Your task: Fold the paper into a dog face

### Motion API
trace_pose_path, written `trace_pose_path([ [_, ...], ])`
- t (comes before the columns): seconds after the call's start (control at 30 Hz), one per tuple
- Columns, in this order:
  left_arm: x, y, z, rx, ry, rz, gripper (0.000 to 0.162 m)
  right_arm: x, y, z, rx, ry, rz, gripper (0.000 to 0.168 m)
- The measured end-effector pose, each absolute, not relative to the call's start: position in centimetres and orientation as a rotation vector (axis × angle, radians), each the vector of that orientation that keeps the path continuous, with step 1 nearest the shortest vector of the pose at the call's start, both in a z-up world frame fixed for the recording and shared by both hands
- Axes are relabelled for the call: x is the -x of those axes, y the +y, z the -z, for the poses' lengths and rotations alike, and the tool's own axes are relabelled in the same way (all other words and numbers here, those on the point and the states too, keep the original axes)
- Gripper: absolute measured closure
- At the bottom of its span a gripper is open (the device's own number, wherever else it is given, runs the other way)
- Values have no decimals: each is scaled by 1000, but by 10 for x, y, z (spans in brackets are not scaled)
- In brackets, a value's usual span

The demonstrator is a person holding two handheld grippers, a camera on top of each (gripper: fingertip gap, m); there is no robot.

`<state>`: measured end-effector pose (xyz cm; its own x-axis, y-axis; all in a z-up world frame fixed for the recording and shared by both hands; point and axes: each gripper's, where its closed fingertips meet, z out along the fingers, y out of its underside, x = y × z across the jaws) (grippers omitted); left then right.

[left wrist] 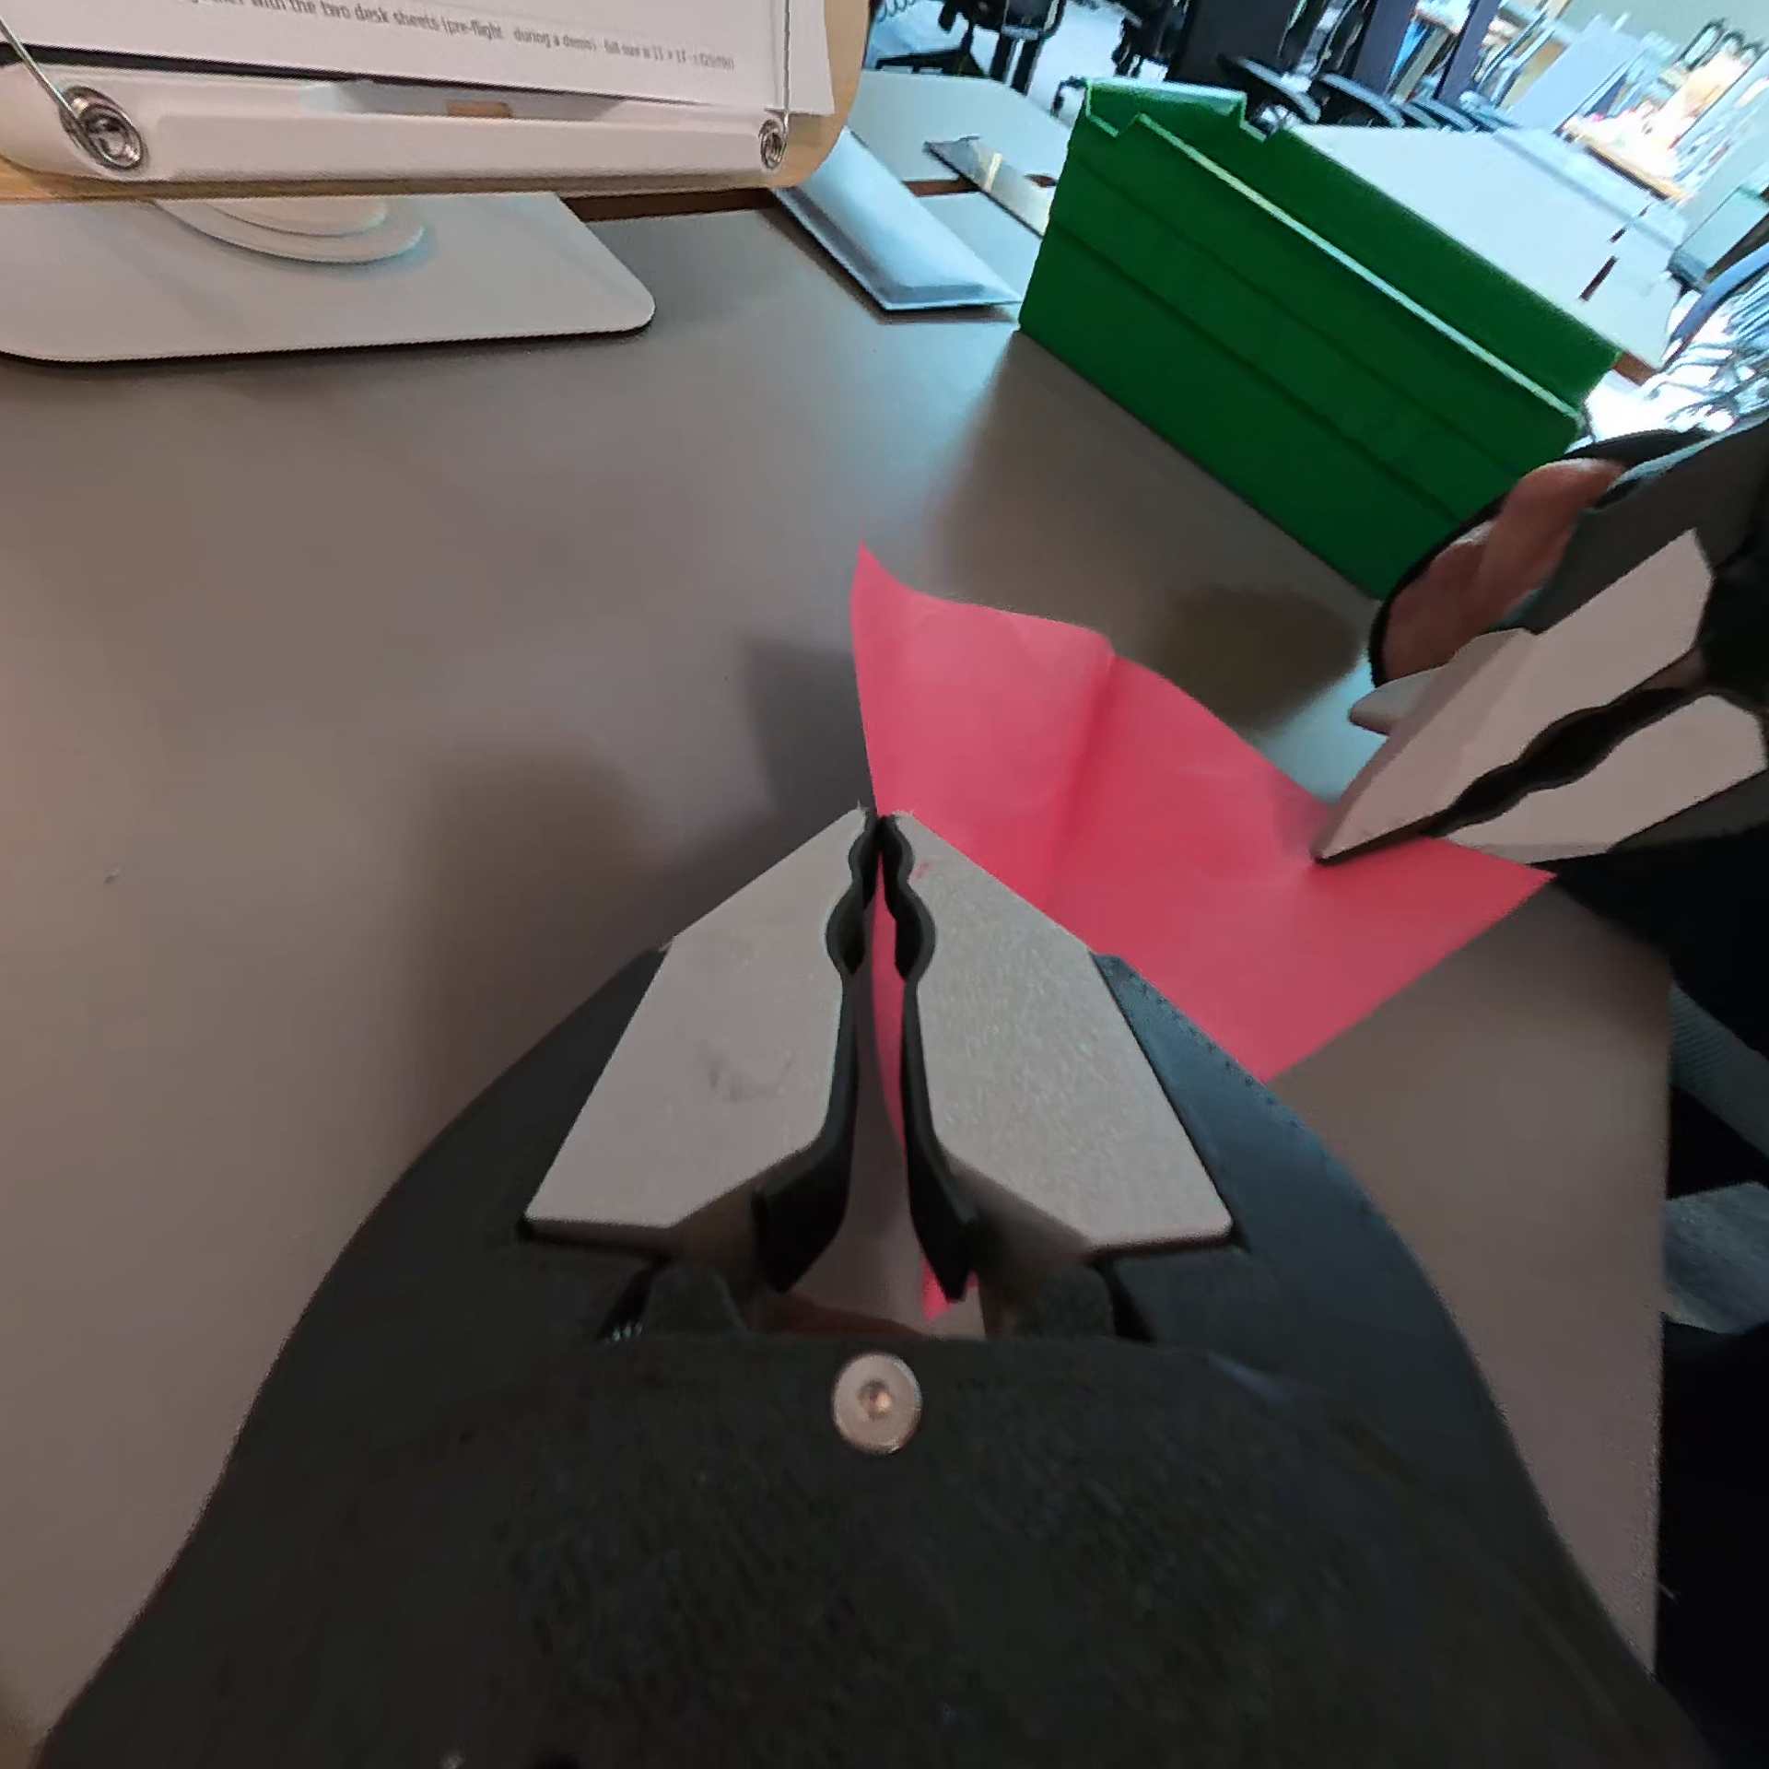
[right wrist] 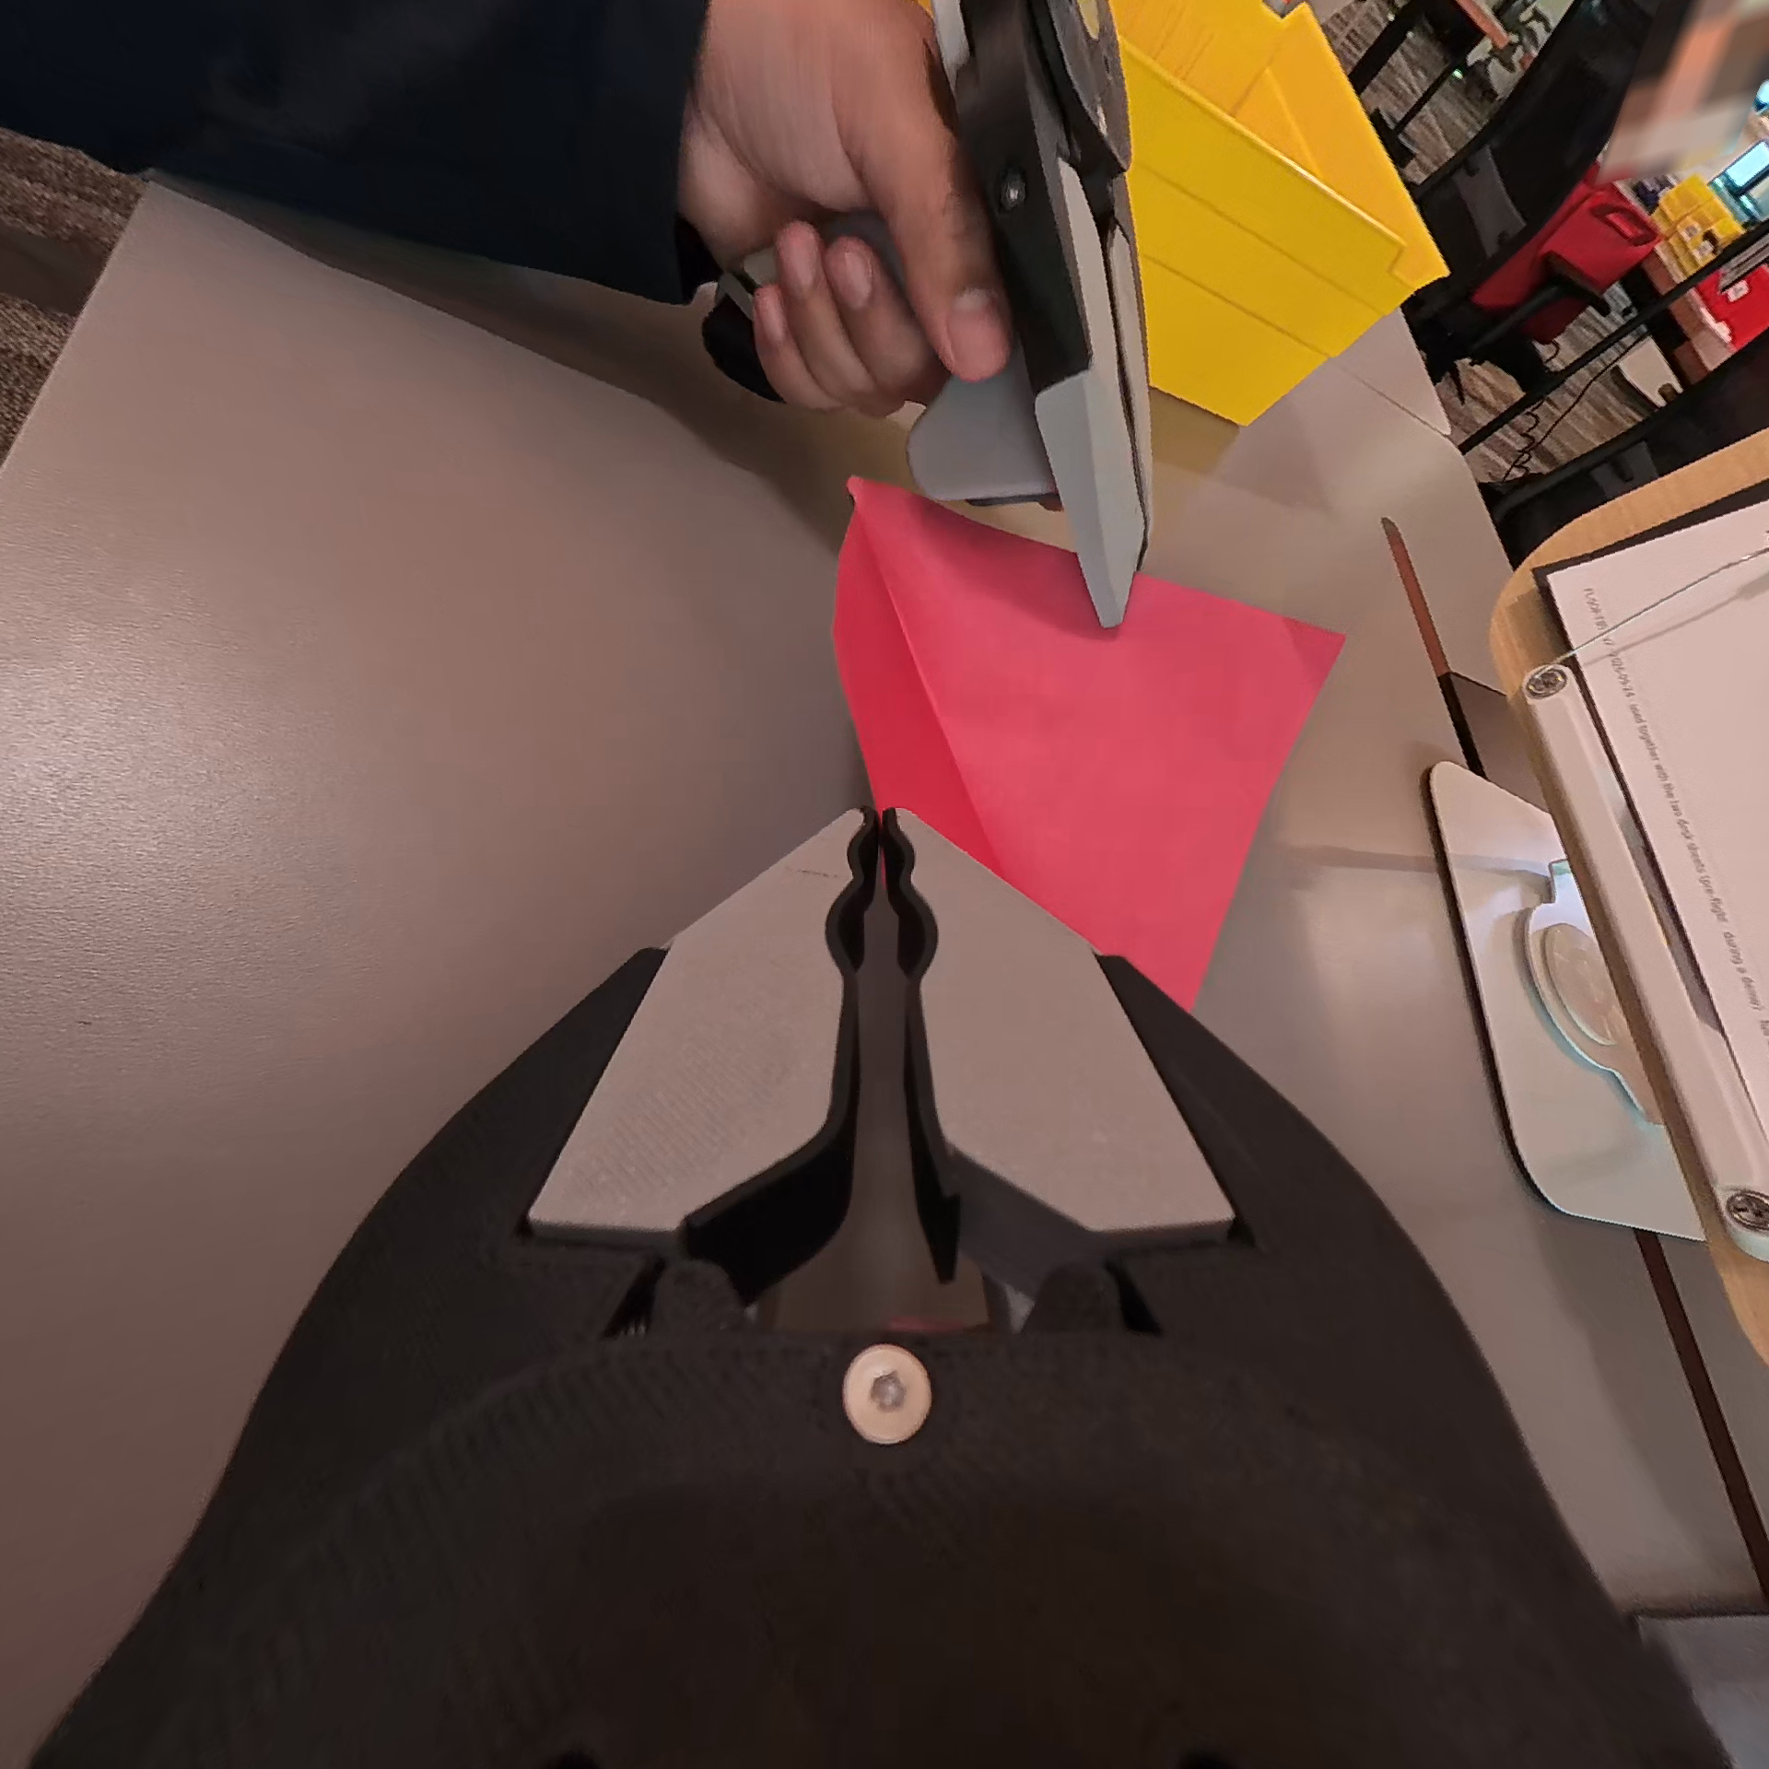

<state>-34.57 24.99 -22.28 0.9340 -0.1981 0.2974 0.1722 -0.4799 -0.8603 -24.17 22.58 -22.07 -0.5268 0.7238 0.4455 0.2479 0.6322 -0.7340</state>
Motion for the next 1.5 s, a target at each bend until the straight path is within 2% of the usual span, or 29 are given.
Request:
trace_pose_path([
  [0.23,344,250,221,2014,36,441,162,241,225,223,757,-2094,-782,168],
  [0.57,310,237,202,1901,355,423,162,250,245,225,867,-2039,-719,168],
  [1.07,274,220,234,1996,665,393,162,248,253,255,1021,-2152,-688,162],
  [1.27,268,213,252,2079,722,421,162,243,245,262,1057,-2224,-760,143],
  [1.5,271,212,273,2174,775,334,161,235,252,243,1091,-2186,-888,136],
])
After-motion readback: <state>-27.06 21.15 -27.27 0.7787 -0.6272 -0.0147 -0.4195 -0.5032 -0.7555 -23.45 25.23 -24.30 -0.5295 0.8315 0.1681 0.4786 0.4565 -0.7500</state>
